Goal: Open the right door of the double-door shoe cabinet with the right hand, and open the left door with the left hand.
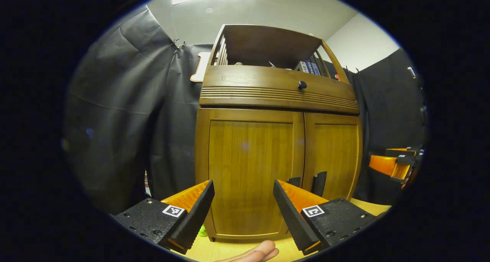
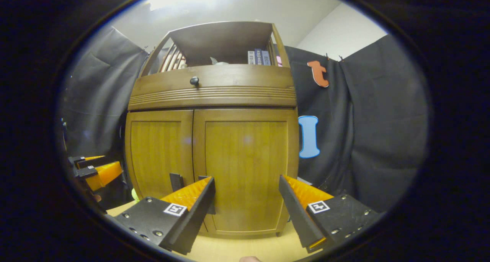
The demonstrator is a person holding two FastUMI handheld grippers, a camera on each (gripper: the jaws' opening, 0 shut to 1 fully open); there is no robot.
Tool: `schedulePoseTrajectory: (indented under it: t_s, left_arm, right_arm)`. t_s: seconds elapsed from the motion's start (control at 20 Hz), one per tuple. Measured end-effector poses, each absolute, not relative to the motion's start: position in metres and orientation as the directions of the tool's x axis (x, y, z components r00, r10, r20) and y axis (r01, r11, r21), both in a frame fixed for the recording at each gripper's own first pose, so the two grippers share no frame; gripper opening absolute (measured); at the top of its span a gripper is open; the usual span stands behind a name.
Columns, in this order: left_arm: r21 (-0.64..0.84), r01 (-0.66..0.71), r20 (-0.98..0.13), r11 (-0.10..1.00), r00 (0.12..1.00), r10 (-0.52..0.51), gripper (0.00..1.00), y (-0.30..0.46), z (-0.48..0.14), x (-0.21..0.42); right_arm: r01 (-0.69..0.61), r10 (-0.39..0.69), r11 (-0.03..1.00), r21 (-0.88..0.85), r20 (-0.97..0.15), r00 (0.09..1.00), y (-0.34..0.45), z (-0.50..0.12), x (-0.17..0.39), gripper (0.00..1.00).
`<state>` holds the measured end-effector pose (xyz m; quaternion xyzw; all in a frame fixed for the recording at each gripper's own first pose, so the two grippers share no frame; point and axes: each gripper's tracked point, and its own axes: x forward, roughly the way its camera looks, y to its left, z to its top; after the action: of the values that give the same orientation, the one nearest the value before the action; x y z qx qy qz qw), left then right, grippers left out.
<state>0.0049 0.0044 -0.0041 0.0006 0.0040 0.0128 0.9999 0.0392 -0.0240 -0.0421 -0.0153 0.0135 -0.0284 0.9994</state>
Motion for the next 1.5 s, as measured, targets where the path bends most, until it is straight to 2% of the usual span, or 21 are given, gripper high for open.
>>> schedulePoseTrajectory:
  t_s: [0.1, 0.15, 0.2, 0.25, 0.45, 0.55, 0.6, 0.65, 0.7, 0.8, 0.85, 0.9, 0.95, 1.05, 1.1, 1.15, 1.25, 1.35, 1.5]
  left_arm:
    - [0.004, -0.01, 0.001, 1.0, 1.0, 0.01, 0.96, 0.001, -0.001, 0.0]
    - [-0.007, -0.003, 0.001, 1.0, 1.0, 0.003, 0.92, 0.0, 0.0, -0.001]
    - [-0.015, 0.005, 0.002, 1.0, 1.0, -0.005, 0.93, -0.001, 0.002, -0.001]
    - [-0.009, 0.008, 0.005, 1.0, 1.0, -0.008, 0.92, -0.001, 0.004, -0.003]
    - [-0.006, -0.001, 0.024, 1.0, 1.0, 0.001, 0.92, 0.005, 0.01, -0.003]
    - [-0.011, -0.009, 0.021, 1.0, 1.0, 0.009, 0.92, 0.011, 0.01, -0.003]
    - [-0.017, -0.014, 0.016, 1.0, 1.0, 0.014, 0.92, 0.014, 0.009, -0.002]
    - [-0.021, -0.017, 0.015, 1.0, 1.0, 0.018, 0.92, 0.017, 0.01, -0.001]
    - [-0.023, -0.023, 0.017, 0.999, 1.0, 0.024, 0.92, 0.02, 0.01, -0.001]
    - [-0.024, -0.034, 0.02, 0.999, 0.999, 0.035, 0.96, 0.025, 0.011, -0.001]
    - [-0.025, -0.037, 0.022, 0.999, 0.999, 0.037, 0.96, 0.026, 0.013, 0.0]
    - [-0.026, -0.038, 0.02, 0.999, 0.999, 0.038, 0.93, 0.027, 0.012, 0.002]
    - [-0.027, -0.036, 0.02, 0.999, 0.999, 0.037, 0.93, 0.027, 0.012, 0.003]
    - [-0.03, -0.029, 0.02, 0.999, 0.999, 0.03, 0.93, 0.026, 0.012, 0.004]
    - [-0.033, -0.025, 0.018, 0.999, 1.0, 0.026, 0.93, 0.026, 0.011, 0.006]
    - [-0.035, -0.026, 0.013, 0.999, 1.0, 0.027, 0.93, 0.026, 0.01, 0.007]
    - [-0.034, -0.032, 0.0, 0.999, 0.999, 0.032, 0.93, 0.026, 0.005, 0.011]
    - [-0.032, -0.042, -0.016, 0.999, 0.999, 0.041, 0.96, 0.027, 0.0, 0.014]
    - [-0.024, -0.051, -0.032, 0.998, 0.998, 0.05, 0.92, 0.027, -0.008, 0.019]
  right_arm:
    - [0.055, -0.055, 0.998, -0.02, -0.046, 0.997, -0.02, -0.051, 0.043, 0.99]
    - [0.053, -0.053, 0.999, -0.013, -0.057, 0.997, -0.016, -0.055, 0.045, 0.99]
    - [0.049, -0.049, 0.999, -0.011, -0.067, 0.997, -0.013, -0.06, 0.047, 0.96]
    - [0.041, -0.042, 0.999, -0.01, -0.076, 0.996, -0.008, -0.064, 0.052, 0.99]
    - [0.011, -0.011, 1.0, 0.003, -0.156, 0.988, 0.014, -0.098, 0.08, 0.99]
    - [-0.04, 0.049, 0.998, 0.053, -0.195, 0.98, 0.035, -0.115, 0.098, 1.0]
    - [-0.042, 0.054, 0.997, 0.064, -0.211, 0.976, 0.037, -0.125, 0.107, 0.96]
    - [-0.042, 0.056, 0.997, 0.064, -0.226, 0.972, 0.042, -0.132, 0.115, 0.99]
    - [-0.045, 0.059, 0.997, 0.063, -0.239, 0.969, 0.046, -0.14, 0.125, 0.96]
    - [-0.053, 0.066, 0.997, 0.06, -0.252, 0.965, 0.053, -0.152, 0.141, 0.96]
    - [-0.047, 0.059, 0.998, 0.053, -0.261, 0.964, 0.054, -0.157, 0.147, 0.99]
    - [-0.033, 0.043, 0.999, 0.044, -0.262, 0.964, 0.052, -0.16, 0.155, 0.96]
    - [-0.021, 0.03, 0.999, 0.038, -0.257, 0.966, 0.049, -0.162, 0.163, 0.99]
    - [-0.023, 0.036, 0.998, 0.055, -0.263, 0.964, 0.05, -0.169, 0.167, 0.88]
    - [-0.08, 0.095, 0.995, 0.068, -0.267, 0.959, 0.061, -0.171, 0.167, 0.83]
    - [-0.124, 0.143, 0.989, 0.084, -0.271, 0.952, 0.072, -0.177, 0.171, 0.82]
    - [-0.149, 0.152, 0.988, 0.031, -0.259, 0.954, 0.074, -0.174, 0.168, 0.31]
    - [-0.173, 0.177, 0.984, 0.038, -0.24, 0.955, 0.073, -0.169, 0.158, 0.24]
    - [-0.227, 0.243, 0.969, 0.093, -0.23, 0.942, 0.073, -0.163, 0.145, 0.24]
